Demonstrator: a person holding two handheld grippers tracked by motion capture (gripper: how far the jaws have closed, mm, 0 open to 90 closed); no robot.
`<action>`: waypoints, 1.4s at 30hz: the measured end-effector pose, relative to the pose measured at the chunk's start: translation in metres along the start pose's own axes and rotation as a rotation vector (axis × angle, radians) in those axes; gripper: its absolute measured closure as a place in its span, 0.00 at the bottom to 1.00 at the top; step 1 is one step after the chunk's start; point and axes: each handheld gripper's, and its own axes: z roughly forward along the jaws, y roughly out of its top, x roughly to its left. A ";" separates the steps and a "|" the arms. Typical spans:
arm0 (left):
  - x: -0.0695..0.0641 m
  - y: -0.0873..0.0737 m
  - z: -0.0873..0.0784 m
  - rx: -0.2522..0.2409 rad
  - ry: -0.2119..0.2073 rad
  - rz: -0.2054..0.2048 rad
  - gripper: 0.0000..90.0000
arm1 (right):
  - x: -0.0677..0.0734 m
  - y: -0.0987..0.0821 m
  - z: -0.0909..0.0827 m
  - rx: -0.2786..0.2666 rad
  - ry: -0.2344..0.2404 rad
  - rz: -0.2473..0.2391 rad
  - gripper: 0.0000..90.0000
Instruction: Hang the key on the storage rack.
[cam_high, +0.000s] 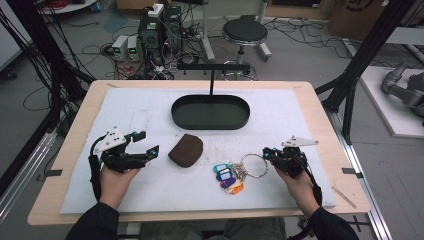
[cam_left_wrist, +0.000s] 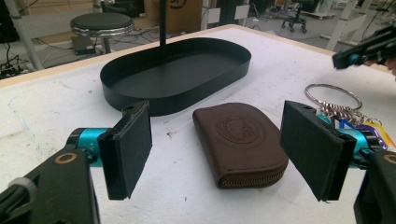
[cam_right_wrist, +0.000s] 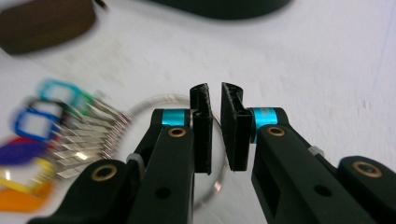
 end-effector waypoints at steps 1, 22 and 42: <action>0.000 0.000 0.000 0.000 0.000 0.000 0.28 | 0.000 0.000 0.000 0.000 0.000 0.000 0.93; -0.002 0.000 0.001 0.004 -0.004 0.009 0.28 | 0.005 -0.012 0.019 0.137 -0.075 -0.058 0.98; -0.003 0.000 0.000 -0.006 -0.008 0.014 0.28 | 0.013 0.004 -0.006 -0.131 0.213 0.098 0.97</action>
